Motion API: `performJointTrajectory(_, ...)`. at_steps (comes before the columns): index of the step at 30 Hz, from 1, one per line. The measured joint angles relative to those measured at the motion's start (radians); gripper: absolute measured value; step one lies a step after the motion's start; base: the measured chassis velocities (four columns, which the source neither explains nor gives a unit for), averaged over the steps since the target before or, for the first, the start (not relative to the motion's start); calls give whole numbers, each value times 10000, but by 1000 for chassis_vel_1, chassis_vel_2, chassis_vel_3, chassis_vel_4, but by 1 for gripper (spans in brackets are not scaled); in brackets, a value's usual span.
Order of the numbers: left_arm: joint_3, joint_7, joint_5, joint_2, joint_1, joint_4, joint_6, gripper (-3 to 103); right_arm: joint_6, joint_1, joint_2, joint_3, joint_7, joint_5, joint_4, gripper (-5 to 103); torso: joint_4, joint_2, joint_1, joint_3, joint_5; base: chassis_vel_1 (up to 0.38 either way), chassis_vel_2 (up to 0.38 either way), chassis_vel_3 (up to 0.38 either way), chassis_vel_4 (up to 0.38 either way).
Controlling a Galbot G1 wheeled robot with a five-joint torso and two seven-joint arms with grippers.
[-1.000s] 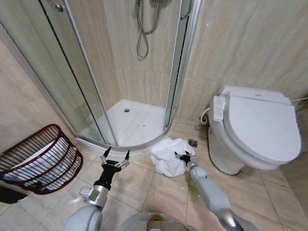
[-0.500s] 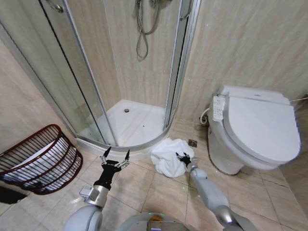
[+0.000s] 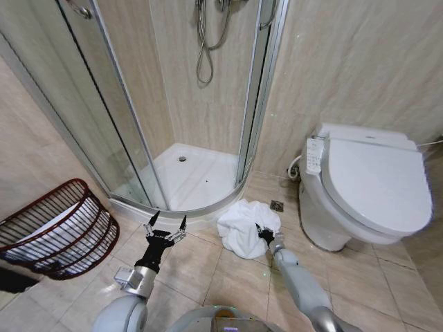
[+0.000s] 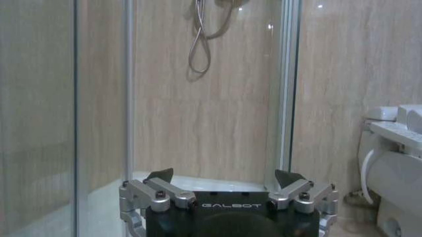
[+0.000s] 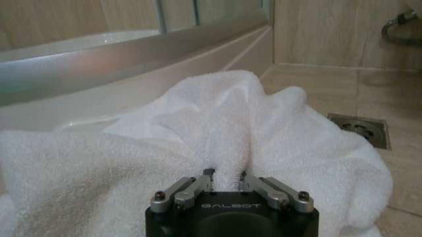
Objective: Discard the used towel into the hamper.
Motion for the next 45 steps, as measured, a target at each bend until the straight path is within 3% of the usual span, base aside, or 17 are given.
performJointTrajectory(5, 0, 0, 0, 0, 0, 0, 0, 100, 497, -780, -122, 581, 9, -792, 1242, 10, -1, 2, 0, 2, 2, 0, 0, 0, 0)
performJointTrajectory(7, 0, 0, 0, -1, 0, 0, 0, 100, 708, -1462, -256, 1023, 21, -1000, 2573, 10, 0, 4, 0, 3, 1, 0, 0, 0, 0)
performJointTrajectory(22, 0, 0, 0, 0, 0, 0, 0, 100, 1175, -5007, -1020, 2907, -332, -607, 9624, 10, -1, 11, 0, 5, -3, 0, 0, 0, 0)
performJointTrajectory(29, 0, 0, 0, 0, 0, 0, 0, 100, 881, -5576, -1495, 3643, -65, -10, 12655, 10, -1, 12, 0, 7, -2, 0, 0, 0, 0)
performJointTrajectory(35, 0, 0, 0, 0, 0, 0, 0, 100, 856, -5567, -1832, 4106, -37, 195, 13673, 10, 0, 12, 0, 7, -2, 0, 0, 0, 0)
performJointTrajectory(45, 0, 0, 0, 0, 0, 0, 0, 100, 412, -5210, -2751, 6059, 683, 2337, 15991, 10, -2, 115, 3, 81, -4, 0, 0, 0, 0)
